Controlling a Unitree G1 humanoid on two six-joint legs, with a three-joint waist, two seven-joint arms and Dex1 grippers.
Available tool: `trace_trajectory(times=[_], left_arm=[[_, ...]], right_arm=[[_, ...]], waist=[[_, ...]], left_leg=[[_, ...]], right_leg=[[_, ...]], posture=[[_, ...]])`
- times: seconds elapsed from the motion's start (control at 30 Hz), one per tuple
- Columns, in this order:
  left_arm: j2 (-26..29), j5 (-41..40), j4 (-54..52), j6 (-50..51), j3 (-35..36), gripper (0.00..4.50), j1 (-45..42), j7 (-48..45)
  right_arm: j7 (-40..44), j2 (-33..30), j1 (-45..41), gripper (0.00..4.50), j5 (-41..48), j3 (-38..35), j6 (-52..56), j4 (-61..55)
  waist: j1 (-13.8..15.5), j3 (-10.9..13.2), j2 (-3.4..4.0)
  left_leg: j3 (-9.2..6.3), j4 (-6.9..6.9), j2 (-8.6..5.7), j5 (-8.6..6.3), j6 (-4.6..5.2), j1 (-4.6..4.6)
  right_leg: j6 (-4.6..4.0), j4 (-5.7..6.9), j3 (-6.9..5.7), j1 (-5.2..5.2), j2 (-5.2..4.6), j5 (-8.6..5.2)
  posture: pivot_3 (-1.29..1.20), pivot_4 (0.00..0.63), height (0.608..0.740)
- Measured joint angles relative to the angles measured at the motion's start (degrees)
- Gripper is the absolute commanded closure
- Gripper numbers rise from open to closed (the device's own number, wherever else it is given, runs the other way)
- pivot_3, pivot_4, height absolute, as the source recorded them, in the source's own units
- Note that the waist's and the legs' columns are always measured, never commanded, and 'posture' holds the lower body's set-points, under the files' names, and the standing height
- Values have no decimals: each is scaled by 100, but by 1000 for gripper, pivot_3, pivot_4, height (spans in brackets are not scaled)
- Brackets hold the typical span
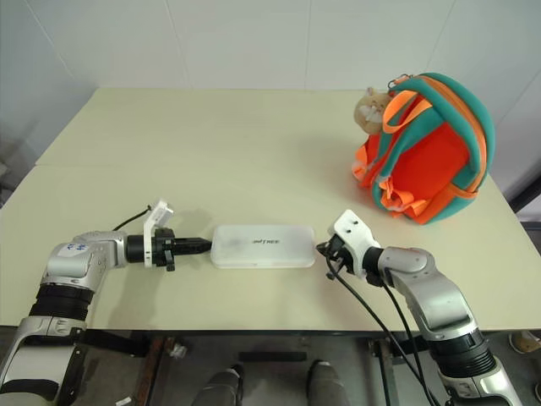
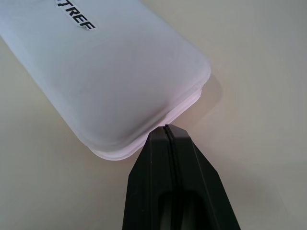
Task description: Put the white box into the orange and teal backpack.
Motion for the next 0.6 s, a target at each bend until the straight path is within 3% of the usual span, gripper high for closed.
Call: trace_trajectory(times=[0.6], left_arm=[[104, -51, -516, 306, -37, 4453, 319, -15]], right_arm=[[196, -252, 95, 4500, 93, 37, 506, -488]], waist=[[3, 0, 0]], left_leg=[[4, -4, 0, -1, -1, -2]], right_leg=[[-15, -12, 3, 0, -1, -8]], posture=[[0, 150, 740]])
